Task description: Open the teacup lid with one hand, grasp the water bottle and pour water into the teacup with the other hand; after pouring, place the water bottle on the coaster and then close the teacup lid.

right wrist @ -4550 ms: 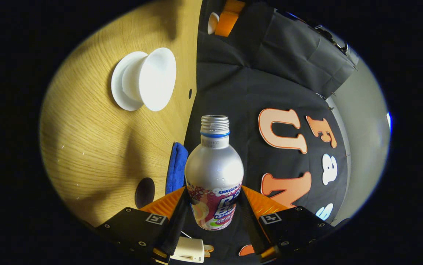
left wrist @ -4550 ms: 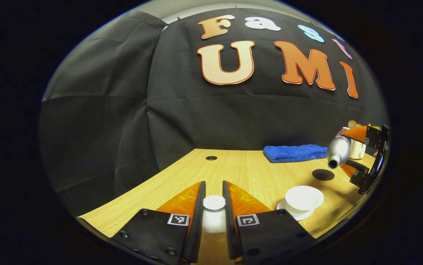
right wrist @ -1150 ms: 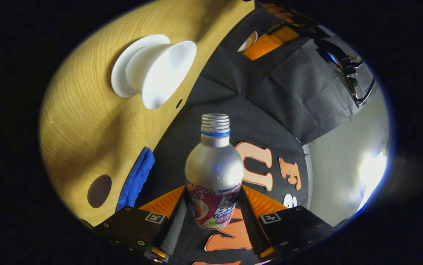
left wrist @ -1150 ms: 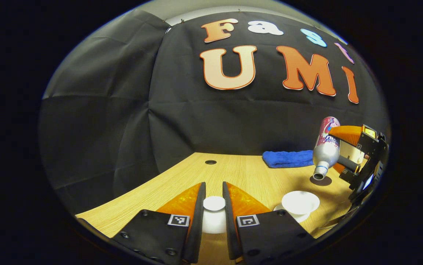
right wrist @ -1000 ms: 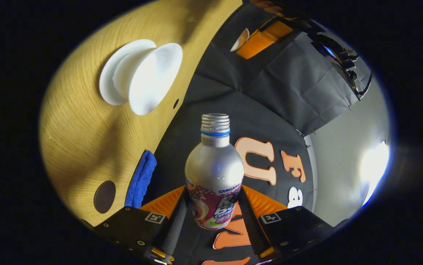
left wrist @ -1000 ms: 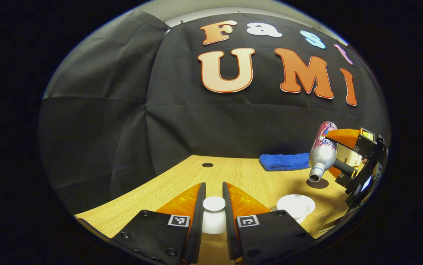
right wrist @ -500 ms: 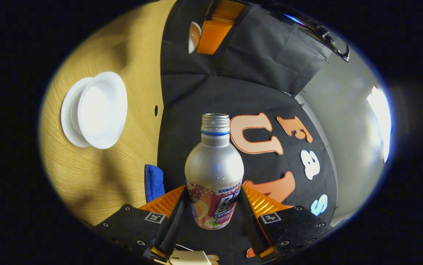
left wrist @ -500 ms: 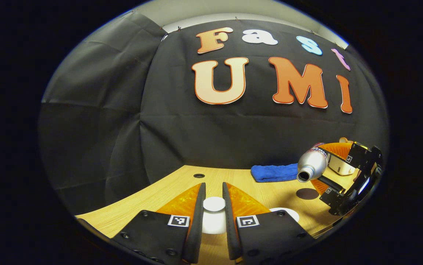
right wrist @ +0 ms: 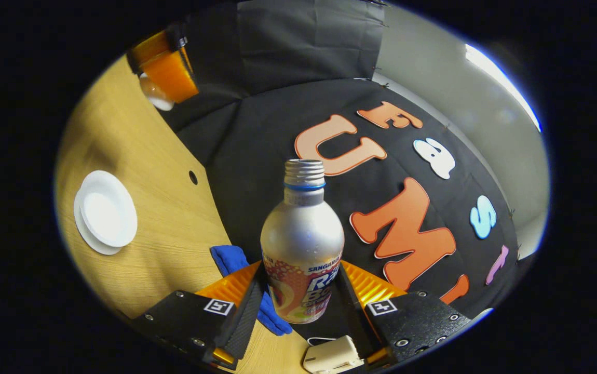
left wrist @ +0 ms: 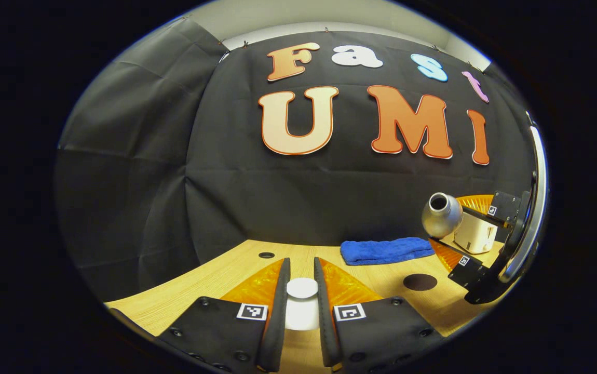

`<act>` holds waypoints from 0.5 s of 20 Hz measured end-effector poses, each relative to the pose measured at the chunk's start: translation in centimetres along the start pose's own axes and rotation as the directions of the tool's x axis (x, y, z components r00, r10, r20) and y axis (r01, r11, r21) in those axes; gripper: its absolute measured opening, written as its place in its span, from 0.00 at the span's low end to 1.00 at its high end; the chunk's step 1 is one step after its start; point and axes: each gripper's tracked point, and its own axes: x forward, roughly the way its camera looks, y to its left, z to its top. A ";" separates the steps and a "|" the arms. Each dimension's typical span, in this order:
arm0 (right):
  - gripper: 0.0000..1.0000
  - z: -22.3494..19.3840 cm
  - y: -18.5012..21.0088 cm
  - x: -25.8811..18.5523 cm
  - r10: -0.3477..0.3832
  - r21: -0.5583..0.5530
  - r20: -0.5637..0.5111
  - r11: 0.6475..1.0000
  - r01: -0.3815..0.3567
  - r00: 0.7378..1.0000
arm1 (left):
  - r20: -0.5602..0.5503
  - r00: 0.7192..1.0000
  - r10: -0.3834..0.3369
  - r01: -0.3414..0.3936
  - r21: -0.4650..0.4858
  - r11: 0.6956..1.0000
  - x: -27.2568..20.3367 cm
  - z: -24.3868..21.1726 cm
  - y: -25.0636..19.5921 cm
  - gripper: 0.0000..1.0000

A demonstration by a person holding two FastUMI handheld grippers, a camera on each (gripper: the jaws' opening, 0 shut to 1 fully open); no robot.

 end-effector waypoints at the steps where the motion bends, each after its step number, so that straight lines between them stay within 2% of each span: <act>1: 0.78 -0.2 0.2 -0.1 -0.002 0.035 -0.006 0.999 0.002 1.000 | 0.001 1.000 -0.008 0.008 -0.002 1.000 0.0 0.1 -0.4 0.33; 4: 0.78 -1.0 -0.7 -0.1 0.021 0.191 -0.039 0.982 -0.013 0.999 | 0.014 1.000 -0.023 0.023 -0.005 1.000 0.2 0.4 -1.5 0.33; 10: 0.78 -3.3 -2.0 -0.1 0.069 0.426 -0.109 0.905 -0.016 0.992 | 0.020 0.998 -0.056 0.057 -0.028 0.998 0.5 0.3 -3.6 0.33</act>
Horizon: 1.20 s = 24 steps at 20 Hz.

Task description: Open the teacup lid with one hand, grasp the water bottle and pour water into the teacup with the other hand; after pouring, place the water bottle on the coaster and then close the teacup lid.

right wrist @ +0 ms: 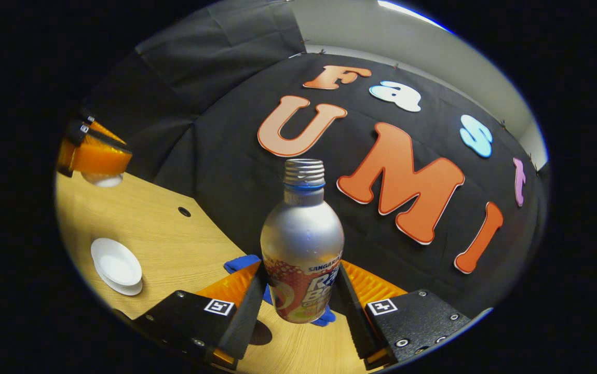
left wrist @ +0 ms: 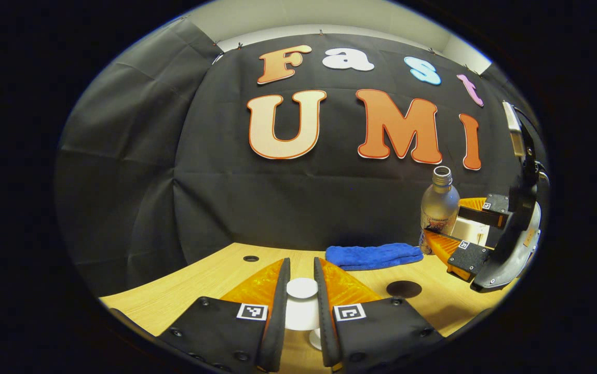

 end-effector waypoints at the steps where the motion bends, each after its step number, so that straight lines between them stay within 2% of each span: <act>1: 0.78 -0.2 -0.2 -0.1 0.004 0.027 -0.008 1.000 -0.004 1.000 | -0.005 1.000 -0.010 0.010 -0.009 1.000 0.1 -0.4 -0.5 0.33; 3: 0.78 -0.6 -0.5 -0.2 0.012 0.063 -0.017 0.998 -0.011 1.000 | -0.024 0.999 -0.028 0.028 -0.013 1.000 0.2 -1.1 -1.3 0.36; 5: 0.78 -0.9 -0.9 -0.1 0.010 0.092 -0.028 0.996 -0.008 1.000 | -0.035 0.998 -0.044 0.043 -0.014 0.999 0.5 -1.7 -2.2 0.30; 6: 0.78 -1.2 -1.1 0.1 0.012 0.106 -0.034 0.994 -0.008 0.999 | -0.042 0.998 -0.053 0.053 -0.014 0.999 0.6 -2.0 -2.6 0.33; 8: 0.78 -1.5 -1.3 0.1 0.016 0.141 -0.041 0.990 -0.010 0.999 | -0.053 0.997 -0.063 0.062 -0.019 0.998 0.9 -2.5 -3.1 0.30; 10: 0.78 -1.9 -1.6 0.3 0.022 0.188 -0.046 0.982 -0.013 0.999 | -0.065 0.995 -0.069 0.068 -0.023 0.997 1.0 -3.2 -3.4 0.33; 19: 0.78 -5.6 -0.8 2.4 0.082 0.396 -0.108 0.918 -0.033 0.991 | -0.129 0.988 -0.086 0.084 -0.022 0.996 1.8 -6.0 -4.9 0.33; 20: 0.78 -6.3 -0.6 2.8 0.089 0.414 -0.119 0.910 -0.032 0.989 | -0.131 0.988 -0.086 0.084 -0.023 0.996 1.9 -6.0 -5.0 0.30; 21: 0.78 -6.9 -0.2 3.0 0.099 0.431 -0.132 0.902 -0.032 0.986 | -0.135 0.987 -0.086 0.084 -0.022 0.996 2.1 -6.1 -5.0 0.33; 22: 0.78 -7.7 0.3 3.4 0.111 0.448 -0.145 0.893 -0.034 0.983 | -0.138 0.987 -0.083 0.081 -0.022 0.996 2.1 -6.2 -5.0 0.30; 24: 0.79 -9.3 1.0 4.0 0.127 0.467 -0.188 0.884 -0.025 0.974 | -0.152 0.985 -0.076 0.074 -0.018 0.997 2.1 -6.6 -4.9 0.33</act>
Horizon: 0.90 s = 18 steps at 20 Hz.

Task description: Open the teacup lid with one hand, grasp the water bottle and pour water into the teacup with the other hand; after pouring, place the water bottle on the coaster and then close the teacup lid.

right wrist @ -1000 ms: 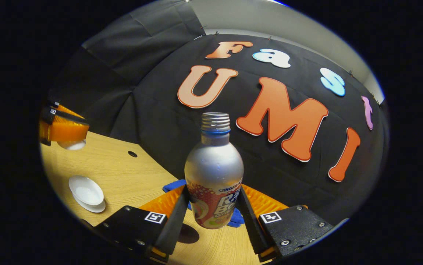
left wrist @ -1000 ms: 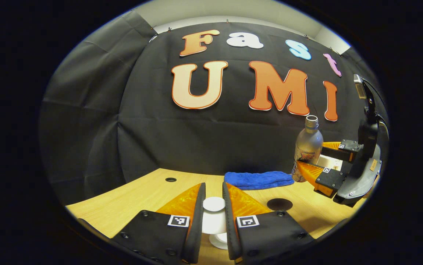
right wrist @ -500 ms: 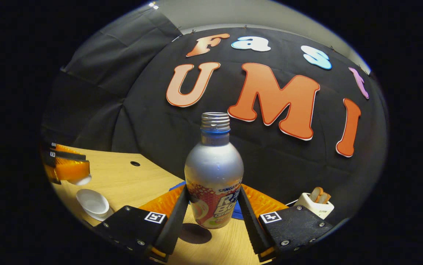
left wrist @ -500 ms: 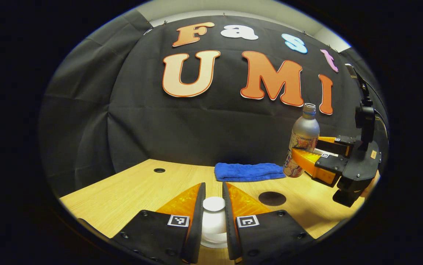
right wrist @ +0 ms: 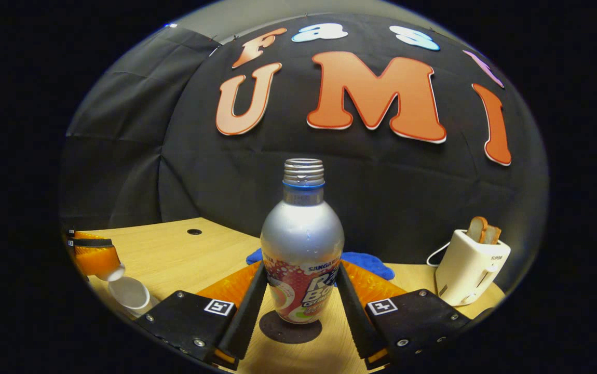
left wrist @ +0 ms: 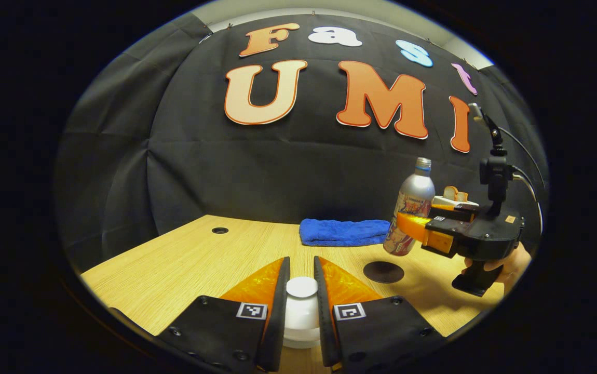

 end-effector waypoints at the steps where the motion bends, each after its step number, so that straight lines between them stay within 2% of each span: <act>1: 0.78 -1.0 -0.1 0.3 0.003 0.015 -0.022 1.000 -0.003 1.000 | -0.007 1.000 0.001 -0.001 0.001 1.000 0.2 -0.2 0.1 0.33; 3: 0.78 -2.5 0.0 0.9 0.013 0.043 -0.056 0.999 -0.011 0.998 | -0.018 1.000 0.005 -0.005 0.001 1.000 0.4 -0.5 0.1 0.30; 8: 0.78 -4.7 0.7 2.0 0.049 0.122 -0.102 0.992 -0.036 0.994 | -0.036 0.999 0.005 -0.005 -0.001 1.000 0.9 -1.0 -0.2 0.33; 14: 0.78 -4.7 0.5 2.4 0.044 0.132 -0.101 0.991 -0.030 0.994 | -0.055 0.998 0.003 -0.003 0.002 1.000 1.1 -1.4 -0.3 0.33; 16: 0.81 -4.9 0.7 2.4 0.052 0.131 -0.106 0.991 -0.038 0.993 | -0.064 0.998 -0.001 0.001 -0.003 1.000 1.1 -1.7 -0.5 0.30; 17: 0.82 -5.0 1.0 2.3 0.061 0.130 -0.107 0.990 -0.046 0.992 | -0.069 0.998 -0.001 0.000 -0.005 1.000 1.1 -1.9 -0.3 0.36; 18: 0.85 -5.0 1.1 2.2 0.065 0.129 -0.110 0.990 -0.051 0.992 | -0.071 0.997 -0.002 0.002 -0.009 1.000 1.0 -2.0 -0.3 0.33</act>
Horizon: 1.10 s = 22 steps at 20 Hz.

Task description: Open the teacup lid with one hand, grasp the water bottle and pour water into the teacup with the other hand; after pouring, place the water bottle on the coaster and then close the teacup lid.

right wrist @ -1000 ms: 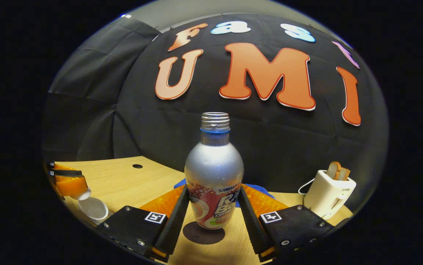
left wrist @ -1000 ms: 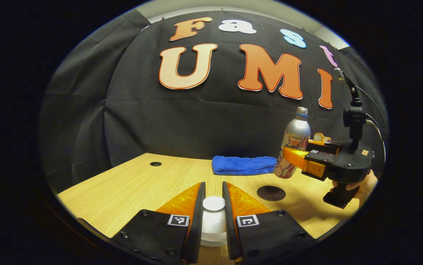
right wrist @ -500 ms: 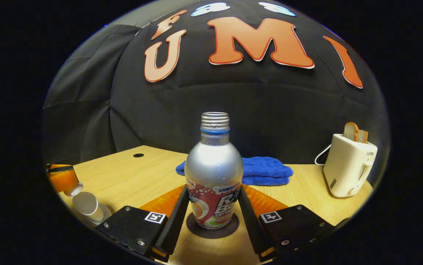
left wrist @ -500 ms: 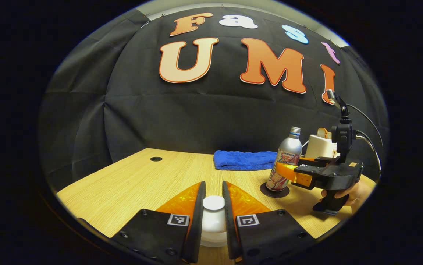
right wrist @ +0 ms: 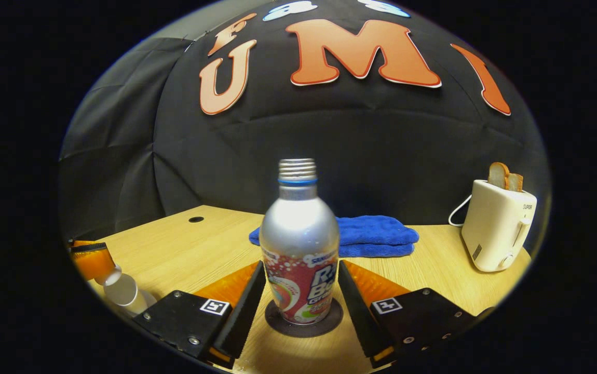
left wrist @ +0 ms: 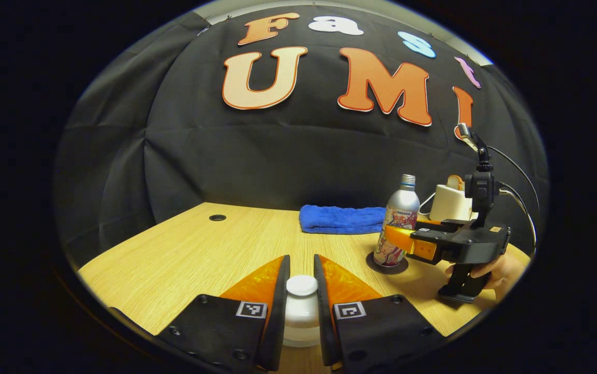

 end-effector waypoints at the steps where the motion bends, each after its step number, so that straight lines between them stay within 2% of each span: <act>1: 0.87 -0.2 0.0 -0.1 0.002 -0.002 -0.003 1.000 -0.002 1.000 | 0.000 1.000 -0.001 0.001 -0.006 1.000 0.0 -0.1 0.0 0.33; 6: 0.97 -0.5 -0.1 -1.2 0.000 -0.064 -0.028 0.998 -0.001 1.000 | -0.020 1.000 -0.006 0.006 -0.024 1.000 0.3 -1.1 -0.2 0.33; 11: 0.98 0.1 -0.7 -3.6 0.009 -0.073 -0.012 0.997 -0.009 1.000 | -0.032 0.999 0.004 -0.004 0.003 1.000 0.5 -2.2 -0.4 0.36; 12: 0.98 0.6 -0.9 -4.2 0.005 -0.076 0.002 0.997 -0.005 1.000 | -0.030 1.000 0.007 -0.006 0.014 1.000 0.5 -2.2 -0.6 0.31; 16: 0.98 1.9 -1.2 -6.0 0.004 -0.065 0.047 0.998 -0.001 0.999 | -0.026 0.999 0.021 -0.019 0.050 0.999 0.6 -2.3 -0.8 0.33; 19: 0.98 2.7 -1.2 -7.3 0.014 -0.072 0.069 0.997 -0.009 0.998 | -0.043 0.999 0.031 -0.028 0.060 0.998 0.8 -2.5 -0.8 0.33; 20: 0.98 2.9 -1.3 -7.6 0.014 -0.075 0.074 0.997 -0.008 0.997 | -0.055 0.998 0.032 -0.028 0.068 0.997 0.9 -2.8 -0.9 0.30; 22: 0.98 3.0 -1.5 -8.2 0.013 -0.077 0.082 0.997 -0.007 0.997 | -0.065 0.997 0.038 -0.033 0.074 0.997 0.6 -2.8 -0.9 0.37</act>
